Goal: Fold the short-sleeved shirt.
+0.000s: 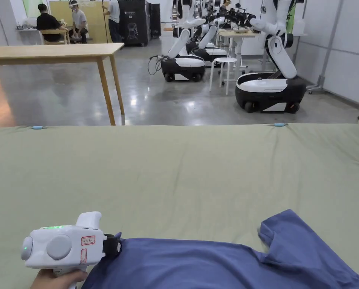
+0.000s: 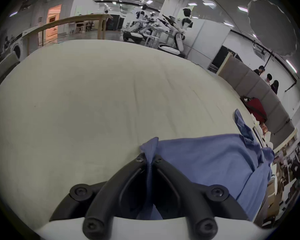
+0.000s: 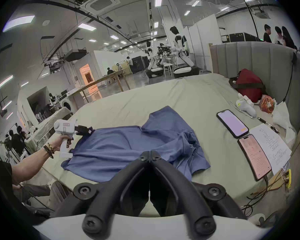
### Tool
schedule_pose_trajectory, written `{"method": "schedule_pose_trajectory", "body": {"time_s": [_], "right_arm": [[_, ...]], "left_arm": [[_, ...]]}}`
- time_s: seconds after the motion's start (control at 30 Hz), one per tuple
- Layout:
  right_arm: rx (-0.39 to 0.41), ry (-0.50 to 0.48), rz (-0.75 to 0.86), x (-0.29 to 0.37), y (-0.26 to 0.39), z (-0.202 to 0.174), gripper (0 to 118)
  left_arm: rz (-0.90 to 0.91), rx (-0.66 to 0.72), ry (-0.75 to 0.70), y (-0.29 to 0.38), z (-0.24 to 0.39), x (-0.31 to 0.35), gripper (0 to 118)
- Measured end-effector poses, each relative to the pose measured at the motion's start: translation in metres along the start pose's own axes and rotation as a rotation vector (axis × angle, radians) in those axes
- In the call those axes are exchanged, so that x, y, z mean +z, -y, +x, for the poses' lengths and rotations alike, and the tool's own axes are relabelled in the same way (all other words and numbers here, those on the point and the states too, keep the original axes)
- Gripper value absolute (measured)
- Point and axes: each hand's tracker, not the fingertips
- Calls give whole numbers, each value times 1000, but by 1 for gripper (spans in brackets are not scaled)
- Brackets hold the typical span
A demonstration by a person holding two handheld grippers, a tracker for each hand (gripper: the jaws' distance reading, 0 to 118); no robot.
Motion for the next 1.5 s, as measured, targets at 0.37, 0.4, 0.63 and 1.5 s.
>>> {"method": "schedule_pose_trajectory", "body": {"time_s": [0.37,0.4,0.63,1.5], "right_arm": [[69,6,-131,-137,-108,74,60],[89,32,-170,-163,-112,84,99],[147,58,-418,-278,-102,117,112],[258,10,-273,-188,-116,68,0]], "left_arm": [[19,-48,-5,-6,10,16,3],[21,-45,-4,-5,12,19,3],[23,-71,-16,-7,16,31,3],[119,-86,34,4,35,113,3]]}}
